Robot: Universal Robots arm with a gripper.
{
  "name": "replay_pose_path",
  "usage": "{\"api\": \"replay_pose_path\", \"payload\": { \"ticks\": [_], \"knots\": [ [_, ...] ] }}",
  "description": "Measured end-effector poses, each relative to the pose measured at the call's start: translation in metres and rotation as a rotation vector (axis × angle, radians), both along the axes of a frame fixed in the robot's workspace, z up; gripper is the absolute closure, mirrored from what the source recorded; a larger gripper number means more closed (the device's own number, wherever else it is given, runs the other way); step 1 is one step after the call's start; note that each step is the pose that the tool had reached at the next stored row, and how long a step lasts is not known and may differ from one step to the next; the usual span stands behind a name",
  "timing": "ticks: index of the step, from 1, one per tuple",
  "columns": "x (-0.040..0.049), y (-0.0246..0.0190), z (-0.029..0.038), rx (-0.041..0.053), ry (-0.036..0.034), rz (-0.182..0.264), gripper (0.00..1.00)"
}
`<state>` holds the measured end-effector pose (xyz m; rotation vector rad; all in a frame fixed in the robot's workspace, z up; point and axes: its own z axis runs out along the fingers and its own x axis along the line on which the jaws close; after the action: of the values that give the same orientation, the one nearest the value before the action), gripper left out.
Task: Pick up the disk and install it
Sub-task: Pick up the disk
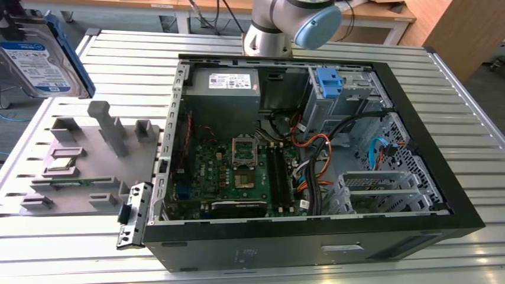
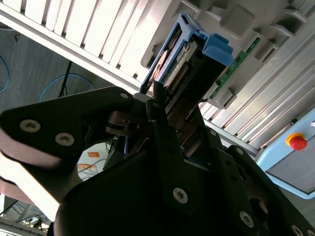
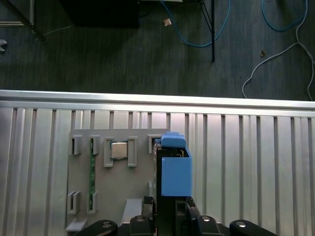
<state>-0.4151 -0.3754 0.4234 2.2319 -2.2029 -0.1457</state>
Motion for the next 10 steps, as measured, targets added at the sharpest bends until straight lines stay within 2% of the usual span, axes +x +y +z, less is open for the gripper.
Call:
{"api": "replay_pose_path", "payload": {
  "ticks": [5, 10],
  "knots": [
    [0.0000, 0.0000, 0.0114, 0.0000, 0.0001, 0.000, 0.65],
    [0.0000, 0.0000, 0.0128, 0.0000, 0.0000, 0.000, 0.65]
  ]
}}
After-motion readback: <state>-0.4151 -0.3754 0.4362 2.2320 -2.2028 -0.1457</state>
